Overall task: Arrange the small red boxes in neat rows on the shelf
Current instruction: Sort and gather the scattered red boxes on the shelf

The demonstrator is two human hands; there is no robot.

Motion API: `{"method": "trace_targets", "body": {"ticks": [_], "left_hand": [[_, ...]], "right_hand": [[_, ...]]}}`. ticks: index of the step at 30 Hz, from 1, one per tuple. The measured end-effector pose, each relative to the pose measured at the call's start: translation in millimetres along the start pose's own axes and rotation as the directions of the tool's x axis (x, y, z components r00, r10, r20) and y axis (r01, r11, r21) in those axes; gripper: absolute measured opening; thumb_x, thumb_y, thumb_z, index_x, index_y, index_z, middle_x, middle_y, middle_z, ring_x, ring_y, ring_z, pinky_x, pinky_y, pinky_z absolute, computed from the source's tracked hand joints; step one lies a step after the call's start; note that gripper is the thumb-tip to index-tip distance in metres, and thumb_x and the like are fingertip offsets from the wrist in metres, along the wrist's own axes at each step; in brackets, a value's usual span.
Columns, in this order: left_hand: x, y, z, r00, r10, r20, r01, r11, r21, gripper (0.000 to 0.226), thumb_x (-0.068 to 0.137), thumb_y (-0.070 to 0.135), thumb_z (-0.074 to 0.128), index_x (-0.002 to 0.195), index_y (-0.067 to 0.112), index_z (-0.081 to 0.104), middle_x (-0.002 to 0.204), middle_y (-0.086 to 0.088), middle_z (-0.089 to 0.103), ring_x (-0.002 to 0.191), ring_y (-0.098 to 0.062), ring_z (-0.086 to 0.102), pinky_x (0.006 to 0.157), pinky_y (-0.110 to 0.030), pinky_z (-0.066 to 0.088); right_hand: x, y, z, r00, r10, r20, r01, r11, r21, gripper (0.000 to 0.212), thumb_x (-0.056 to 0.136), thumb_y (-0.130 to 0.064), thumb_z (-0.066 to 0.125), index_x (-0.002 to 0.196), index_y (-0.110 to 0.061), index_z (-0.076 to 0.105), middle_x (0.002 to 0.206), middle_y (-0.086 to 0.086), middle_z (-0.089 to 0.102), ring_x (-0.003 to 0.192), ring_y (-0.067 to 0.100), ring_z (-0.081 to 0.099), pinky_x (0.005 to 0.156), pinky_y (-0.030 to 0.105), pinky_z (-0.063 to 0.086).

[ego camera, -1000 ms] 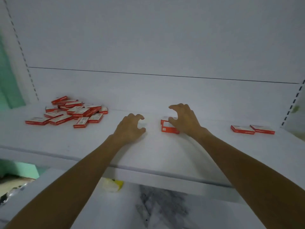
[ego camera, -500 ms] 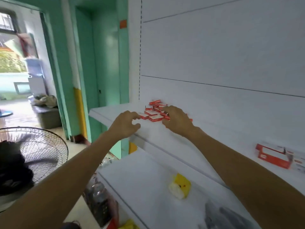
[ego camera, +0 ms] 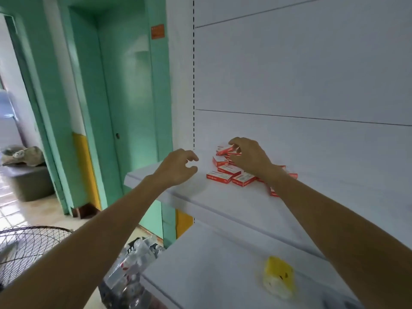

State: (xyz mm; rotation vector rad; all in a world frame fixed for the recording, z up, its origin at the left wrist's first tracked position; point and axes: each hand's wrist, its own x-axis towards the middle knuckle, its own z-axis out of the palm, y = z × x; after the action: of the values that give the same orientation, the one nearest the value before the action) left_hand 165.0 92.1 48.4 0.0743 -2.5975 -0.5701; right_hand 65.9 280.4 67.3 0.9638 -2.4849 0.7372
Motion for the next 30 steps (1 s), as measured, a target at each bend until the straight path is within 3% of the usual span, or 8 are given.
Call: {"method": "trace_targets", "body": {"ticks": [7, 10, 17, 23, 26, 30], "left_hand": [[35, -36, 21, 0.985, 0.078, 0.151, -0.071, 0.996, -0.051, 0.028, 0.085, 0.021, 0.060, 0.112, 0.015, 0.060, 0.118, -0.007, 0.058, 0.104, -0.019, 0.055, 0.084, -0.023, 0.039], [52, -37, 34, 0.974, 0.140, 0.178, -0.119, 0.985, -0.121, 0.030, 0.083, 0.024, 0.063, 0.113, 0.017, 0.059, 0.118, -0.006, 0.058, 0.099, -0.015, 0.054, 0.082, -0.022, 0.038], [75, -34, 71, 0.928, 0.234, 0.291, -0.181, 0.963, -0.200, 0.056, 0.077, 0.049, 0.066, 0.126, 0.030, 0.049, 0.130, 0.004, 0.052, 0.102, -0.004, 0.043, 0.086, -0.023, 0.032], [90, -46, 77, 0.893, 0.261, 0.367, -0.209, 0.962, -0.176, 0.053, 0.075, 0.047, 0.069, 0.122, 0.029, 0.054, 0.125, 0.007, 0.057, 0.109, -0.010, 0.050, 0.088, -0.023, 0.036], [90, -49, 77, 0.888, 0.268, 0.374, -0.200, 0.957, -0.210, 0.044, 0.074, 0.046, 0.070, 0.111, 0.024, 0.062, 0.115, 0.005, 0.062, 0.102, -0.012, 0.055, 0.087, -0.025, 0.042], [92, -51, 75, 0.888, 0.299, 0.349, -0.238, 0.949, -0.207, 0.042, 0.073, 0.046, 0.070, 0.107, 0.022, 0.063, 0.106, 0.004, 0.064, 0.090, -0.010, 0.056, 0.073, -0.019, 0.042]], "right_hand": [[15, 9, 28, 0.990, 0.139, 0.026, -0.137, 0.989, -0.060, 0.035, 0.086, -0.018, 0.058, 0.121, -0.017, 0.055, 0.118, 0.007, 0.060, 0.105, 0.022, 0.056, 0.087, 0.032, 0.045], [23, 19, 18, 0.980, 0.198, 0.019, -0.194, 0.972, -0.134, 0.038, 0.086, -0.023, 0.059, 0.123, -0.014, 0.052, 0.120, 0.009, 0.059, 0.107, 0.024, 0.055, 0.091, 0.037, 0.046], [43, 41, 27, 0.969, 0.204, 0.136, -0.158, 0.944, -0.291, 0.044, 0.088, -0.039, 0.055, 0.125, -0.016, 0.050, 0.124, 0.006, 0.058, 0.111, 0.022, 0.053, 0.090, 0.034, 0.043], [57, 52, 60, 0.952, 0.175, 0.251, -0.081, 0.936, -0.343, 0.043, 0.083, -0.055, 0.053, 0.110, -0.022, 0.058, 0.107, -0.001, 0.065, 0.081, 0.011, 0.056, 0.075, 0.025, 0.038], [58, 56, 68, 0.927, 0.208, 0.311, -0.101, 0.940, -0.326, 0.040, 0.081, -0.054, 0.056, 0.106, -0.023, 0.059, 0.105, -0.003, 0.064, 0.080, 0.008, 0.053, 0.075, 0.025, 0.038], [64, 52, 73, 0.922, 0.235, 0.308, -0.136, 0.940, -0.312, 0.036, 0.080, -0.047, 0.061, 0.101, -0.017, 0.060, 0.096, -0.002, 0.064, 0.077, 0.011, 0.056, 0.063, 0.022, 0.039]]}}
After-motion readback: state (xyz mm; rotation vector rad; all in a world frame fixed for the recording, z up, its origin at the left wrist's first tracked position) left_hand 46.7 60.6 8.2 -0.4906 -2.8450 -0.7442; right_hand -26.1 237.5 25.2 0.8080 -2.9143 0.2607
